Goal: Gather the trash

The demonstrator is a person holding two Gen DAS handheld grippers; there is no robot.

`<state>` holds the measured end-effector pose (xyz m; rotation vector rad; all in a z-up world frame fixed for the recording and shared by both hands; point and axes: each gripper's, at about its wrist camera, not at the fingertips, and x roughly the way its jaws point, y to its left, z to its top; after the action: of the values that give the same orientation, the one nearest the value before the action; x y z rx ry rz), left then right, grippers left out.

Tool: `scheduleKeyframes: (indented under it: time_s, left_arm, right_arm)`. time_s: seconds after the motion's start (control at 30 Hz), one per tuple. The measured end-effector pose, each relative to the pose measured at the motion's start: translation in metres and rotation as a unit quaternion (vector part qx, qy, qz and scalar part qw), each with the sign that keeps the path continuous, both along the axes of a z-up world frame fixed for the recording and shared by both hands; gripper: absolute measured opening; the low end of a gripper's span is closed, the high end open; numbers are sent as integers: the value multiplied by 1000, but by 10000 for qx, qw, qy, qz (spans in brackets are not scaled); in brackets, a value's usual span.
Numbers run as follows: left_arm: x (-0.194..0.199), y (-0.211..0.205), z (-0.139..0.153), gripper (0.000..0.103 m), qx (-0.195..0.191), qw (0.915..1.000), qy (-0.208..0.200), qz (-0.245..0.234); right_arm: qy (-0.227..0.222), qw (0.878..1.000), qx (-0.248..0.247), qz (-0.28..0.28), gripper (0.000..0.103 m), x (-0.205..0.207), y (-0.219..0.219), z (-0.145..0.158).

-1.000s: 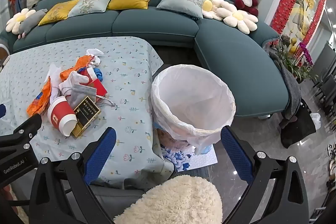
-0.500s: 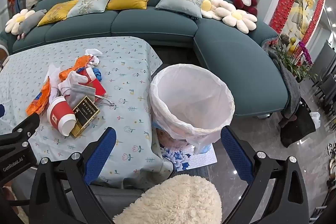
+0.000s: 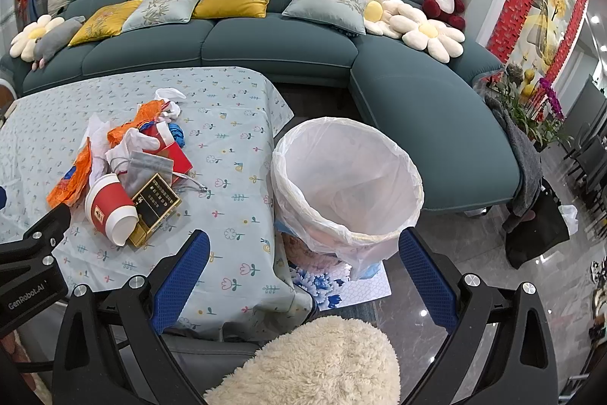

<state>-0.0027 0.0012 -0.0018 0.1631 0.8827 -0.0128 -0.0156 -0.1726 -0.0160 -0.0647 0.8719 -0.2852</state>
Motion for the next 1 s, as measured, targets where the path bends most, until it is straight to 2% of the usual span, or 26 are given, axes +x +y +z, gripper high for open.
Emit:
scheduleKeyframes:
  time_s: [0.4,1.0]
  left_arm:
    - [-1,1,1,96,-60,10000,50,-1]
    - [-2,-2,4,96,-213,9996,-134,-87]
  right_arm:
    - [-7,10000,-19,2,96,0,1,0]
    - [-16,10000,-46,9,96,0,-2,0]
